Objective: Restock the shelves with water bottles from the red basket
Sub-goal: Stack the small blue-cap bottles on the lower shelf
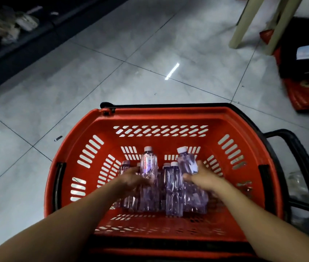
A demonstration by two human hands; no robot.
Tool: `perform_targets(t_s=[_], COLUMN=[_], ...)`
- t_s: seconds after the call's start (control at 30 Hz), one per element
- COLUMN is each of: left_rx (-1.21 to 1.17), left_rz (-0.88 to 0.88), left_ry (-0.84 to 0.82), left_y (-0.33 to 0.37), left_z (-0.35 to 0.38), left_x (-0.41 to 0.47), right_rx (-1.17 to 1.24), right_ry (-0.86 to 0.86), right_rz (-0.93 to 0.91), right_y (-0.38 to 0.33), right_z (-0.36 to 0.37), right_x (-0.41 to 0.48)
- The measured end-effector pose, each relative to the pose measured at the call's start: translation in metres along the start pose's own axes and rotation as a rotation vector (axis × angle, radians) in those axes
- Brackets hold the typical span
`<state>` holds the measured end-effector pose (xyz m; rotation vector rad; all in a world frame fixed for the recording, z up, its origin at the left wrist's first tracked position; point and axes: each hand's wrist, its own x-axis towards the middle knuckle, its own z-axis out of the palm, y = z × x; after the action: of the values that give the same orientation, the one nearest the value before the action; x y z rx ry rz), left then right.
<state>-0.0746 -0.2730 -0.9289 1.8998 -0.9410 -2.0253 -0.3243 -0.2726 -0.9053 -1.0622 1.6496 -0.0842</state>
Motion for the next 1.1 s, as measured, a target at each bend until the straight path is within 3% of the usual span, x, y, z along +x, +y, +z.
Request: perform_targets(t_s=[0.23,0.4,0.6,0.83,1.1], left_rx=[0.002,0.008,0.105,0.065,0.151], left_rz=[0.311,0.531,0.806,0.958,1.057], left_ry=[-0.128,-0.196,-0.313,-0.452,-0.692], left_y=[0.057,0.104,0.135,0.142,0.116], left_z=[0.032,0.068,0.15,0.251,0.366], left_x=[-0.059,-0.121,-0.201,-0.275,-0.336], right_rx=[0.385,0.713,0.838,0.969,1.032], right_ry=[0.013,-0.049,0.323,0.58,0.91], right_rz=[-0.219,-0.381,-0.624,-0.814,-0.816], right_y=[-0.013,-0.009,0.017,0.069,0.154], right_z=[-0.021,-0.065,-0.092,-0.129,-0.119], right_x=[-0.043,-0.121,-0.231,-0.346,-0.445])
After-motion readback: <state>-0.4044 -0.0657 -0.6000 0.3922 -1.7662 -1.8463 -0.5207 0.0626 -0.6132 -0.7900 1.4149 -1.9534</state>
